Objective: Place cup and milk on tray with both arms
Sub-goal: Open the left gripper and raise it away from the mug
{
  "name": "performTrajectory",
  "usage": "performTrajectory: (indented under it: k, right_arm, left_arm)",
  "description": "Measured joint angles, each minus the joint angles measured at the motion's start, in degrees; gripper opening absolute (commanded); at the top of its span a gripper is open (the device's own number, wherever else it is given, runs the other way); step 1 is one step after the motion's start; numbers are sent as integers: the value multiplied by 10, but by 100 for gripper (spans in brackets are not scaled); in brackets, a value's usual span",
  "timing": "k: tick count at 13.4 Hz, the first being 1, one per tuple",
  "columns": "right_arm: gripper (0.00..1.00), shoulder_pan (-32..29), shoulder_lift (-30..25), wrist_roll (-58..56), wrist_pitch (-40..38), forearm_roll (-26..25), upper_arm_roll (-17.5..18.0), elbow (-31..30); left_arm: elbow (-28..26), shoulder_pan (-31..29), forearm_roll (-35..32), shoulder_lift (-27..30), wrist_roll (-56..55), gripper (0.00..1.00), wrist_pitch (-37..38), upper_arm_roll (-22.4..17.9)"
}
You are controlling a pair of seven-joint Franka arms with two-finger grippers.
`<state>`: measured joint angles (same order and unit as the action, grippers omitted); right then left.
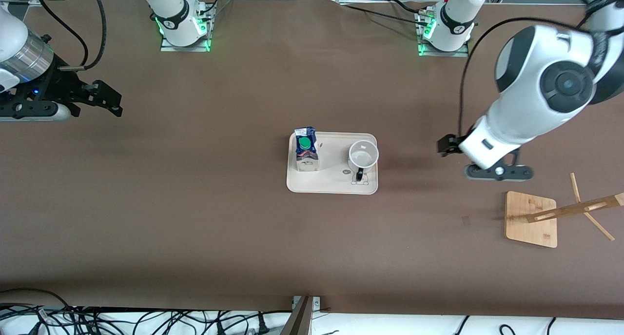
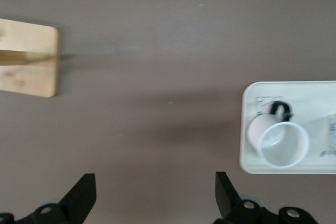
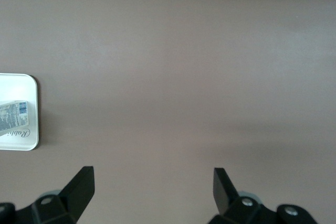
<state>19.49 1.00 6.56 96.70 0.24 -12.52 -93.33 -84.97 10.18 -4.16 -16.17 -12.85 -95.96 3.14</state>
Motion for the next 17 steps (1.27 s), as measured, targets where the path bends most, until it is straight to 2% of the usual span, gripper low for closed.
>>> performTrajectory:
  k: [3,7,9,13,17]
  right_arm:
    - [100,0,0,0,0,0,0,0]
    - [100,0,0,0,0,0,0,0]
    - [100,0,0,0,0,0,0,0]
    - [100,0,0,0,0,0,0,0]
    - [100,1,0,0,0,0,1,1]
  left_arm:
    - [43,-47,-8,19,23,100,41,-2]
    - [50,-110,16,18,103,100,48,-2]
    - [53,-111,20,17,105,100,50,-1]
    - [102,-111,20,30,103,100,112,1]
    - [104,-111,20,30,101,100,117,6]
